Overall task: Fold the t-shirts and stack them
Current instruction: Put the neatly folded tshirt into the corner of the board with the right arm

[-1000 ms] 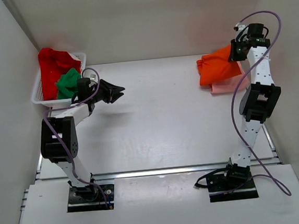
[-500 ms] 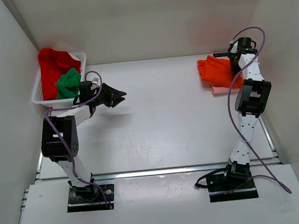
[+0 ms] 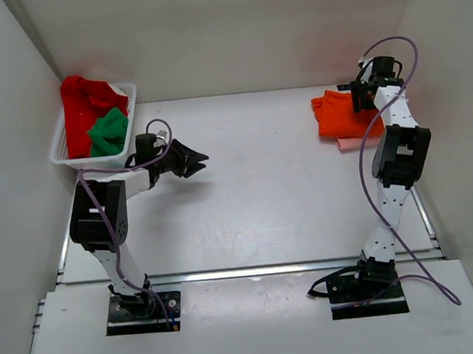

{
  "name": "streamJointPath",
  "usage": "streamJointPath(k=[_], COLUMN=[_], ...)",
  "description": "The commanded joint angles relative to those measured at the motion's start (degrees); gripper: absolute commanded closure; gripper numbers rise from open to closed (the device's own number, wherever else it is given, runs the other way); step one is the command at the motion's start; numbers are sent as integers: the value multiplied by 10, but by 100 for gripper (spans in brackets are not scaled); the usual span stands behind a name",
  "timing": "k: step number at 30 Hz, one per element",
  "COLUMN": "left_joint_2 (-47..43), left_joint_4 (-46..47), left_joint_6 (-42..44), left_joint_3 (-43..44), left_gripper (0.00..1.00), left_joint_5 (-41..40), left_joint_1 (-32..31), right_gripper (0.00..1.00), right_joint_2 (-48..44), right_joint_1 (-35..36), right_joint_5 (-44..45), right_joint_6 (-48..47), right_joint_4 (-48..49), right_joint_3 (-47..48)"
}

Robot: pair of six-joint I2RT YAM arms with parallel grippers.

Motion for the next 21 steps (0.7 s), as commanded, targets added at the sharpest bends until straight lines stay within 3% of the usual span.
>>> streamJointPath(k=[1,3,5,8,10,14,18,19,21], left_joint_2=[-21,-27,-33,-44,-50,-70,-88,-90,-110], left_joint_4=[1,-6,-10,-17,-17,-21,-93,-131,-173], left_joint_6=[11,15,21,23,22,28,82,105,140], left_joint_3=[-11,-16,-17,-23,-28,-48,-42,-35,-35], left_gripper=[52,52,52,51,52,51,47,45,38], left_joint_5=[5,4,4,10,8,10,0,-2,-18], left_joint_1=[-2,-1,2,8,6,-1,-8,-8,-6], right_gripper=[26,11,6,8,17,22,17,0,0], right_joint_2=[-36,-33,-47,-84,-109,-190,-257,-264,-278], right_joint_1=[6,14,23,36,24,12,65,75,85], right_joint_5=[-45,1,45,86,76,-62,-36,-33,-37], right_joint_6=[17,18,10,30,124,245,248,253,262], right_joint_4=[35,28,37,41,37,57,80,77,72], right_joint_3=[27,34,24,1,-17,-126,-243,-258,-277])
